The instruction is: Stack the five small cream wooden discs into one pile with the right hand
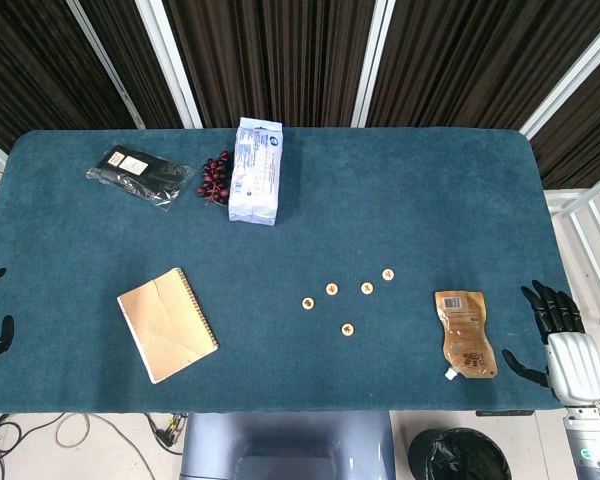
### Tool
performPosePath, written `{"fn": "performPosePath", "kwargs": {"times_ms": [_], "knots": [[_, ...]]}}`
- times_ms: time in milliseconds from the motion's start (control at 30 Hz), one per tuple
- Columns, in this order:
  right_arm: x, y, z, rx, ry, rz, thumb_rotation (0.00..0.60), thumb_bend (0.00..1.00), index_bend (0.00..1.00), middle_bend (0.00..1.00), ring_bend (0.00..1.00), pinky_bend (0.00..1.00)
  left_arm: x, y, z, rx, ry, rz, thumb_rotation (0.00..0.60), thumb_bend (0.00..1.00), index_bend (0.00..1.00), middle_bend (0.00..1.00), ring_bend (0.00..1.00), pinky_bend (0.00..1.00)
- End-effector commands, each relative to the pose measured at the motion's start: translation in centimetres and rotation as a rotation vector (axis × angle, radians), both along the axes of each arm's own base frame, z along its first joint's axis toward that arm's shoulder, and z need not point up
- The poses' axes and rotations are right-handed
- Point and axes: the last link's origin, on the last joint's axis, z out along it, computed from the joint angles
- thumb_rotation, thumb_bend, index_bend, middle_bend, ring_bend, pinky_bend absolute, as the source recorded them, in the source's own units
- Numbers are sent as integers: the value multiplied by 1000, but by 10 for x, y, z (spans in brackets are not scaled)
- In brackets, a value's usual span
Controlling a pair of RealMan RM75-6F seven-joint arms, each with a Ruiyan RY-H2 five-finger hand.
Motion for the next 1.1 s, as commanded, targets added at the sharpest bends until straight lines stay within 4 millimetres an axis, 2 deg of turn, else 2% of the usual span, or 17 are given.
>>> {"fn": "performPosePath", "kwargs": {"times_ms": [33, 533, 1100], "knots": [[-9, -4, 1, 10, -3, -31, 600, 301, 37, 0, 0, 0, 0, 0, 0, 2, 2, 2, 600, 486, 141, 0, 0, 0], [-2, -2, -5, 23, 11, -70, 600, 301, 39, 0, 0, 0, 2, 0, -1, 7, 3, -1, 600, 486, 133, 0, 0, 0], [0, -4, -8, 23, 11, -76, 600, 301, 108, 0, 0, 0, 3, 0, 0, 14, -10, 1, 600, 486, 133, 0, 0, 0]]}}
